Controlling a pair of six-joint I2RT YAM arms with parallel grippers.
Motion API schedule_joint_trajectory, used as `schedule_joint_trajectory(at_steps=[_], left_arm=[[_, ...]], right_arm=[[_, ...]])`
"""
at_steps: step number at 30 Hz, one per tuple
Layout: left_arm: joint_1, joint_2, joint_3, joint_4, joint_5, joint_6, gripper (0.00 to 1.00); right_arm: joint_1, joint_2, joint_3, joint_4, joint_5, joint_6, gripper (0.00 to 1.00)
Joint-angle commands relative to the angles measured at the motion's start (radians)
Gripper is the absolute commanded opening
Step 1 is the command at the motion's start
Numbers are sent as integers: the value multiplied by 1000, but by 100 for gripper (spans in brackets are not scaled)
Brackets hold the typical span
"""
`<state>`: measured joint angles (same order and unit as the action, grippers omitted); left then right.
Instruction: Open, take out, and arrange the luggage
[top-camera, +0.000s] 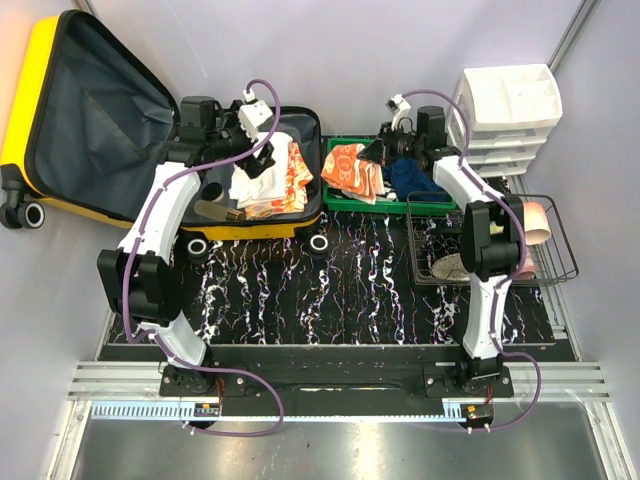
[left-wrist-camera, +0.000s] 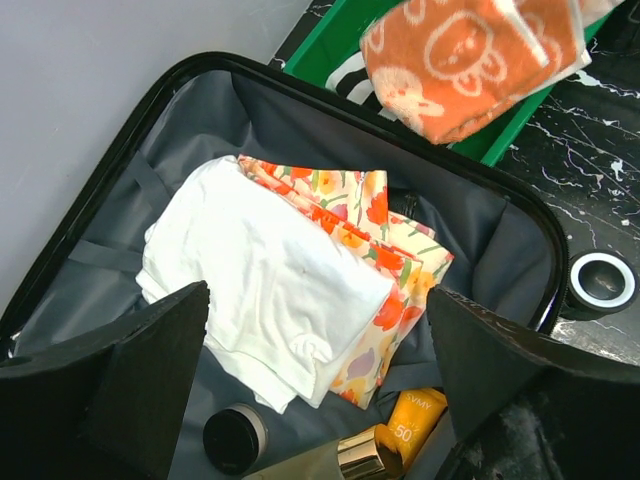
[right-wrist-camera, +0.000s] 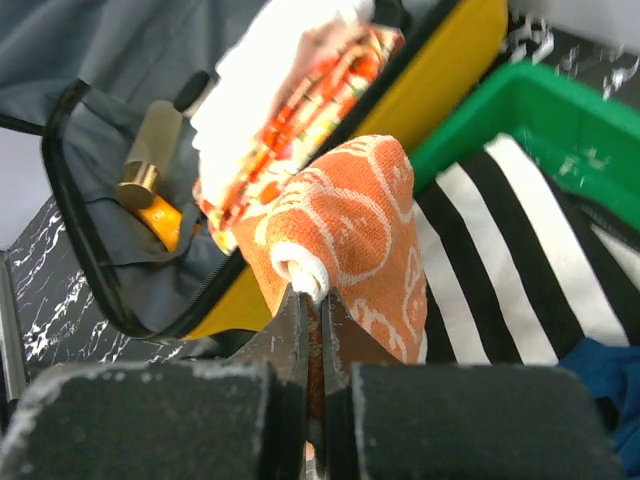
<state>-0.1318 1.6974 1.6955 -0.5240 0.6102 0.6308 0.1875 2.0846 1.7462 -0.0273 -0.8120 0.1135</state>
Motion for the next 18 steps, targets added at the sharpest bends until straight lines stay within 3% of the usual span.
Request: schedule_joint_trajectory(at_steps=[1, 4, 6, 8, 9, 12, 14, 18], left_arm=[[3, 1, 6, 19, -32, -19, 95], [3, 31, 12, -26, -102, -40, 98], [6, 79, 44, -63, -174, -75, 98], [12, 122, 59, -96, -202, -104, 98], [18, 134, 65, -93, -211, -137, 98], [24, 186, 76, -82, -234, -173, 98], [35, 247, 123, -83, -262, -206, 96], [60, 355, 237, -80, -247, -415, 91]], right_arm=[[-16, 110, 108, -42, -55, 49, 0], [-19, 192, 191, -74, 41, 5, 0], [-19, 251, 245, -131, 106, -52, 25], [-19, 294, 303, -158, 193, -110, 42], [-19, 305, 334, -163, 221, -135, 61], [-19, 325, 386, -187, 281, -156, 83], [-19, 309, 389, -191, 300, -144, 87], [-19, 244, 348, -181, 321, -126, 89]])
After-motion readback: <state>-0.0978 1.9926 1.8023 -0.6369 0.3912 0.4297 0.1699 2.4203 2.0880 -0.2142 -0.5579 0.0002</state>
